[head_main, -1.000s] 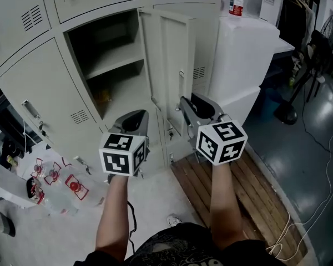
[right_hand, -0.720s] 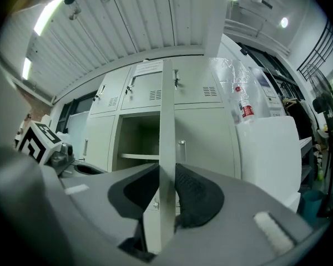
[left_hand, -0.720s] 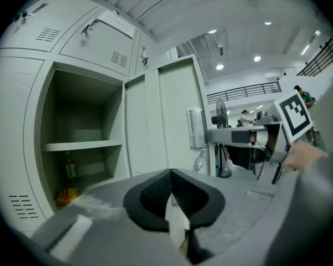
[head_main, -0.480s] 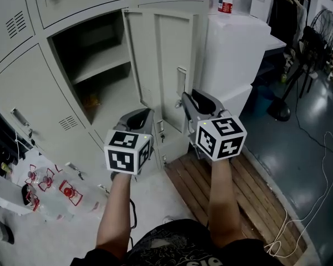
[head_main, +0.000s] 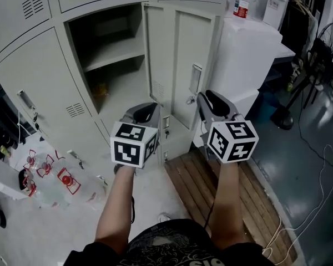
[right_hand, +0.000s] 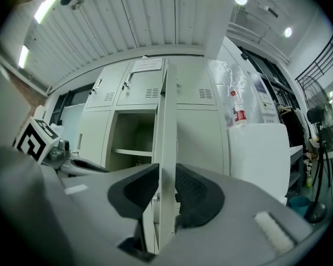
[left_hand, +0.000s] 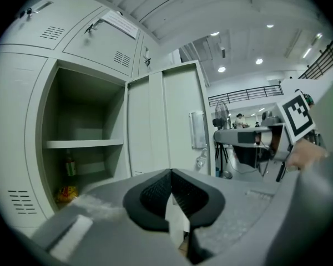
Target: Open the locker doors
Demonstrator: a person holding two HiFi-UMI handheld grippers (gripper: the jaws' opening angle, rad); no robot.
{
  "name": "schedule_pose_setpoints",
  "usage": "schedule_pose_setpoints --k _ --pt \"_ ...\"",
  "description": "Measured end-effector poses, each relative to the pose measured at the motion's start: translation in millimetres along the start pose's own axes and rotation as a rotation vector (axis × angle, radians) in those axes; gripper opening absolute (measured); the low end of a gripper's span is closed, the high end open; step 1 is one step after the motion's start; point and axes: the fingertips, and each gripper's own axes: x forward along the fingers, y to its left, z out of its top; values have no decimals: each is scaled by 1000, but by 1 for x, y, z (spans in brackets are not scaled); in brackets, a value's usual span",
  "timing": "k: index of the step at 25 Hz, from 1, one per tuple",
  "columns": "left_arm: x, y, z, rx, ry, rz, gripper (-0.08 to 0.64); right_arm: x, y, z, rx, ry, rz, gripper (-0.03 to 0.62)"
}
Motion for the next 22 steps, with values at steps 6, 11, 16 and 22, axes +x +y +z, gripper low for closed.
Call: schedule_pose_setpoints --k 6,11,16,22 --pt "-18 1 -4 -1 8 24 0 -15 14 -2 -19 20 12 94" --pt "-43 11 -9 -13 12 68 0 -21 36 -2 -20 27 49 97" --pt "-83 29 -14 -28 7 135 0 -20 72 -3 -27 35 112 111" --pt "-144 71 -28 -52 18 265 0 -3 135 -3 -36 42 230 118"
